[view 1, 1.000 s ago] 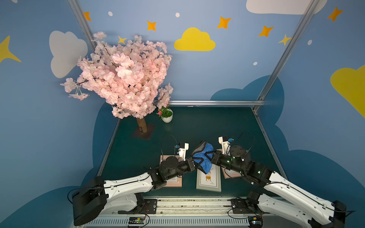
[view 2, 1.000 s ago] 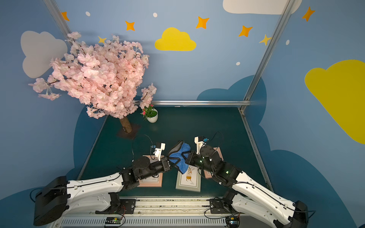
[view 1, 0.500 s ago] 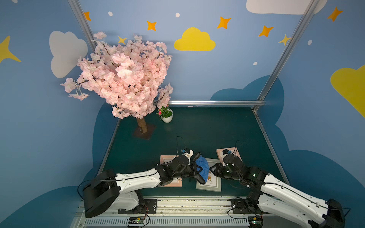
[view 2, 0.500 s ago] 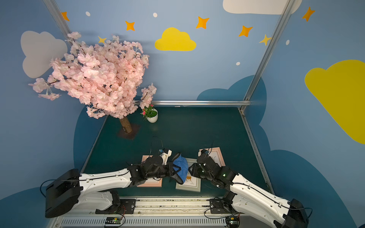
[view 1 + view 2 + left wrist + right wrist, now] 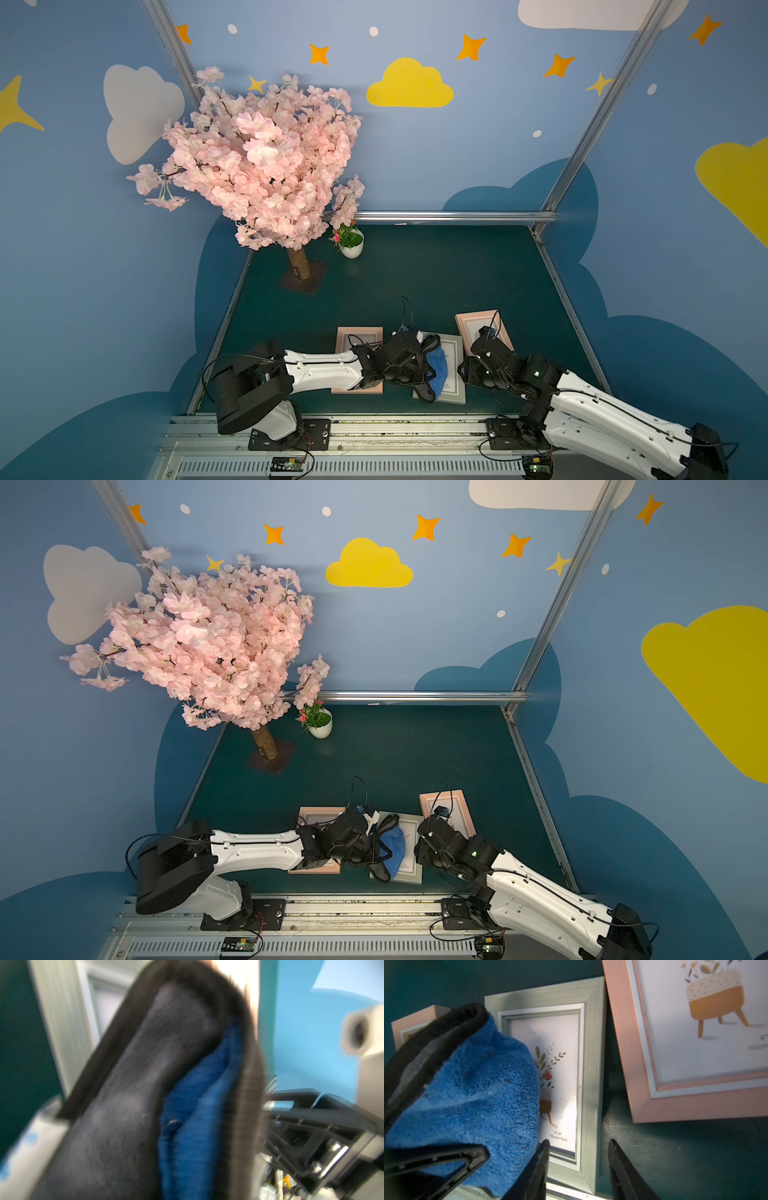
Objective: Wipe the picture frame with a cloth
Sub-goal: Wipe the dirt from the picture frame.
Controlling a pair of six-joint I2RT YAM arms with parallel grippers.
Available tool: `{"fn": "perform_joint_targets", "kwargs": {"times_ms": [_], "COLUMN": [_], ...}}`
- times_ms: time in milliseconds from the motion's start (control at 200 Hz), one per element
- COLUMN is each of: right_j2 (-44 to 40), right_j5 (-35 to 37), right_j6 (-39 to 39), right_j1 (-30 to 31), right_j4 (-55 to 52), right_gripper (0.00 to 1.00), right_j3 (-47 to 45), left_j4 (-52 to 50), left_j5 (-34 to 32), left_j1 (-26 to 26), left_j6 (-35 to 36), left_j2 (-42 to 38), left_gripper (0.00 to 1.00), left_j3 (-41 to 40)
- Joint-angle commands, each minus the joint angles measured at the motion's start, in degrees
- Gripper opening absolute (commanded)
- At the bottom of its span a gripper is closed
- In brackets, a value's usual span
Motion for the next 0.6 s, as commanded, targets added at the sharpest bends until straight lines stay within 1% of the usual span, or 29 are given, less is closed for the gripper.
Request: {"fn": "perform_joint_targets", "kwargs": {"times_ms": [0, 90, 140, 180, 250, 330, 440, 476, 526, 596], "right_j2": [0.63, 1.0, 1.22, 1.45, 1.72, 1.72, 1.79, 1.79, 1.74, 1.73], "right_j5": [1.46, 1.0, 0.65, 0.62, 0.64, 0.63, 0.42, 0.42, 0.23, -0.06], "right_j6": [-1.48, -1.67, -1.93, -1.97, -2.09, -2.3, -2.29, -2.23, -2.14, -2.06], "right_j1": [0.09, -0.08, -0.19, -0.33, -0.56, -0.87, -1.09, -1.09, -1.22, -1.31], "right_j4": [-0.77, 1.13, 2.33, 2.82, 3.24, 3.83, 5.01, 5.42, 6.14, 6.63], "right_gripper": [0.48, 0.48, 0.48, 0.48, 0.48, 0.48, 0.48, 0.47, 0.47, 0.46], "right_j3": [-0.81, -1.51, -1.85, -1.99, -2.39, -2.77, -3.3, -3.54, -3.96, -4.24], "left_j4": [-13.53, -17.0, -18.16, -19.45, -21.43, -22.52, -23.61, -24.06, -23.87, -25.72], "left_j5": [-2.16, -3.7, -3.79, -4.04, -4.39, -5.85, -10.63, -12.1, -12.75, -13.64], "left_j1": [-0.41, -0.37, -0.43, -0.41, -0.37, -0.44, -0.44, -0.48, -0.44, -0.44], "left_j6": [2.75, 3.7, 4.12, 4.59, 5.29, 5.73, 7.08, 7.11, 7.28, 6.4], "left_j2": [-3.53, -5.27, -5.72, -6.0, -7.17, -10.59, -14.08, -13.86, -12.45, -8.92], "left_gripper": [0.49, 0.63, 0.69, 0.71, 0.72, 0.74, 0.85, 0.9, 0.99, 1.0], "left_j3": [1.86, 2.84, 3.79, 4.88, 6.38, 6.27, 6.08, 6.51, 7.55, 10.28]}}
